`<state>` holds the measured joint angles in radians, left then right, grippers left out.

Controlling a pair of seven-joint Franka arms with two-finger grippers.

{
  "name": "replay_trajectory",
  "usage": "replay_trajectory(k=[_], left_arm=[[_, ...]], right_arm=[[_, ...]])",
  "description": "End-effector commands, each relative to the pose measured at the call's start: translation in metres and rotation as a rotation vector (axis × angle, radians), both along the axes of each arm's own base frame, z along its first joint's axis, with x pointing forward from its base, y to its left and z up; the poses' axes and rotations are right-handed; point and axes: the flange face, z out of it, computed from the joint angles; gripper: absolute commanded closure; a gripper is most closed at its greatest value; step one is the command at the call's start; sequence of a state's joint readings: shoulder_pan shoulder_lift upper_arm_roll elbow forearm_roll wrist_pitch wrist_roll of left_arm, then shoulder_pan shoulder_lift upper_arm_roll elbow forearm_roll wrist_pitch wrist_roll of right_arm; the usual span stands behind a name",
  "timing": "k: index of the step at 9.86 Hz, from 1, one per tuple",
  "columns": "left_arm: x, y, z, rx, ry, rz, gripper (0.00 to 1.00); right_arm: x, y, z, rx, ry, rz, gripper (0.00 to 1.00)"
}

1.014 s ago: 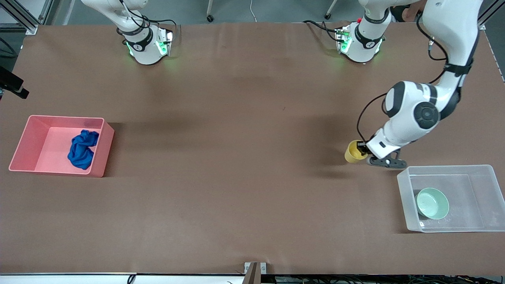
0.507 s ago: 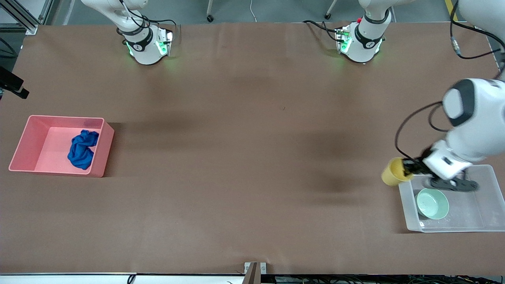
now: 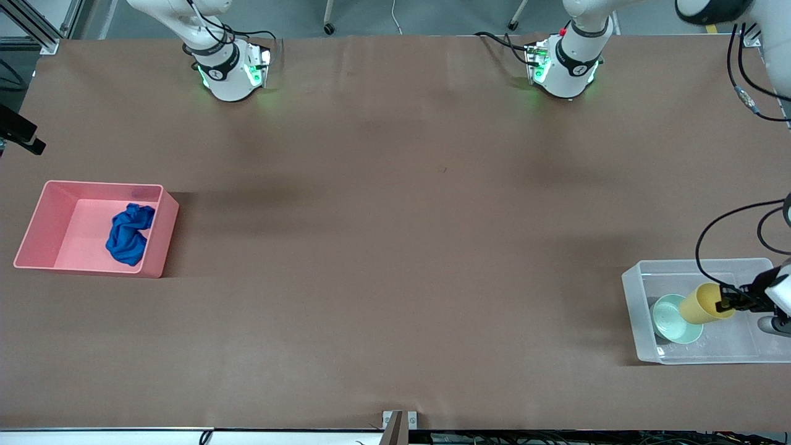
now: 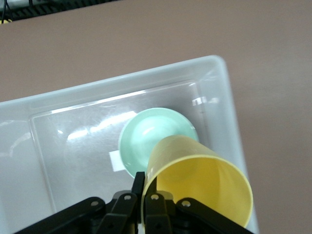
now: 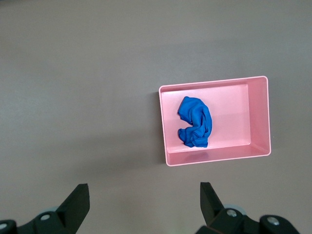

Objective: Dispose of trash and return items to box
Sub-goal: 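Set the yellow cup into the green bowl and open the left gripper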

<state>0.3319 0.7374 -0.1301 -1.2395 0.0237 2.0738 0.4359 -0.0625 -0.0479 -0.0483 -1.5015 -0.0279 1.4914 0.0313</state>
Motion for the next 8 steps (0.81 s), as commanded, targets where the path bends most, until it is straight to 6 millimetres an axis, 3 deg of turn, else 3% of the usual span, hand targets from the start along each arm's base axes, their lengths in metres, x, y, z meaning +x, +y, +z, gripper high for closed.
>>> replay_trajectory(k=[1, 2, 6, 7, 8], left_arm=[[0.009, 0.003, -0.045, 0.028, 0.027, -0.009, 1.0], [0.01, 0.003, -0.06, 0.027, 0.024, -0.006, 1.0], [0.006, 0.009, -0.087, 0.018, 0.045, 0.004, 0.93], [0.005, 0.009, -0.086, 0.017, 0.047, 0.007, 0.81], [0.006, 0.008, -0.081, 0.02, 0.04, 0.011, 0.62]], right_arm=[[-0.007, 0.0, 0.002, 0.006, -0.011, 0.0, 0.0], [-0.007, 0.001, 0.002, 0.006, -0.01, 0.002, 0.0], [-0.007, 0.0, 0.003, 0.005, -0.012, 0.0, 0.0], [-0.007, 0.001, 0.002, 0.006, -0.011, 0.002, 0.0], [-0.007, 0.0, 0.002, 0.006, -0.01, 0.001, 0.0]])
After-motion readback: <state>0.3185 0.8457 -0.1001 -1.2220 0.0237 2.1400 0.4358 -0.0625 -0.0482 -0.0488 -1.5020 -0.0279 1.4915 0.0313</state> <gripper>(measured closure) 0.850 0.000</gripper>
